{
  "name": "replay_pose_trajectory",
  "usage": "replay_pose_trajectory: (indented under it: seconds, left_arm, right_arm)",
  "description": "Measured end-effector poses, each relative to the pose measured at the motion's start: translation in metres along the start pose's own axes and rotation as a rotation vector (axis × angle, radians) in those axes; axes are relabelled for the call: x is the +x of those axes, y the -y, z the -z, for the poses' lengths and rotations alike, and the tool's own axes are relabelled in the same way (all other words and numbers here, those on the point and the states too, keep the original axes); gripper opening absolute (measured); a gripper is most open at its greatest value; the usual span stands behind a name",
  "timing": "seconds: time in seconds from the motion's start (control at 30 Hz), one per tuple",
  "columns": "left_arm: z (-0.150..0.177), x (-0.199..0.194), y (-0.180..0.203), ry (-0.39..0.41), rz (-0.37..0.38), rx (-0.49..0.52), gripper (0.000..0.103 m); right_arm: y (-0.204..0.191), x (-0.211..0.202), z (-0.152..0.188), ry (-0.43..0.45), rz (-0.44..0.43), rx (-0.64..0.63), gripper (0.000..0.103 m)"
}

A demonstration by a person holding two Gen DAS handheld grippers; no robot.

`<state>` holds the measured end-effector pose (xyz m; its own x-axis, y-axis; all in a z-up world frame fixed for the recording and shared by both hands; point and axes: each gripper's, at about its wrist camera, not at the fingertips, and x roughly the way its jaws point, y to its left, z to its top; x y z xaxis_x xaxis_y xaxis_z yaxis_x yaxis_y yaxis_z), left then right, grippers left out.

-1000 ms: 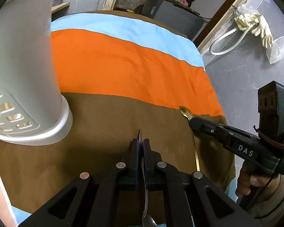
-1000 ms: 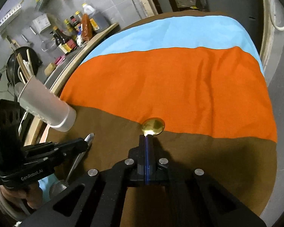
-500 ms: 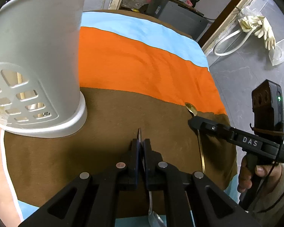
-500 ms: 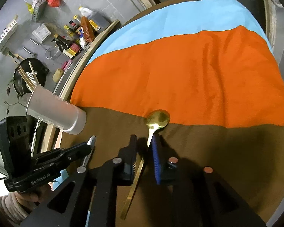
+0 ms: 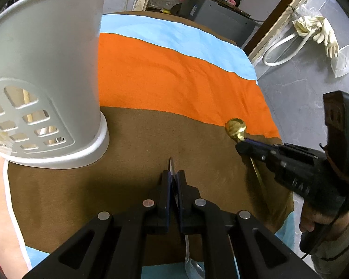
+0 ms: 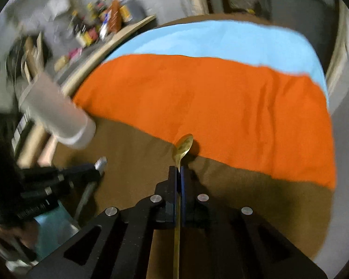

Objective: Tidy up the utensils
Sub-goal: 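Lift both held spoons and carry them to the white holder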

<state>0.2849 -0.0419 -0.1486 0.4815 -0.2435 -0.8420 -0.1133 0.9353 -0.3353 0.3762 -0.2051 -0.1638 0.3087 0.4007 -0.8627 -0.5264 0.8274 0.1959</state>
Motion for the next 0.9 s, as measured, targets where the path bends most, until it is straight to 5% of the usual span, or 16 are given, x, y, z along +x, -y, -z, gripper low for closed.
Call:
replay_pose_trajectory:
  seconds: [0.1,0.9]
  left_arm:
    - [0.001,-0.001,0.0,0.0,0.0,-0.001,0.007]
    - [0.012,-0.008,0.013,-0.028,0.035,0.117,0.002]
  right_arm:
    - [-0.013,0.001,0.0,-0.02,0.041,-0.069,0.003]
    - [0.001,0.013,-0.006,-0.097,-0.049,0.032,0.004]
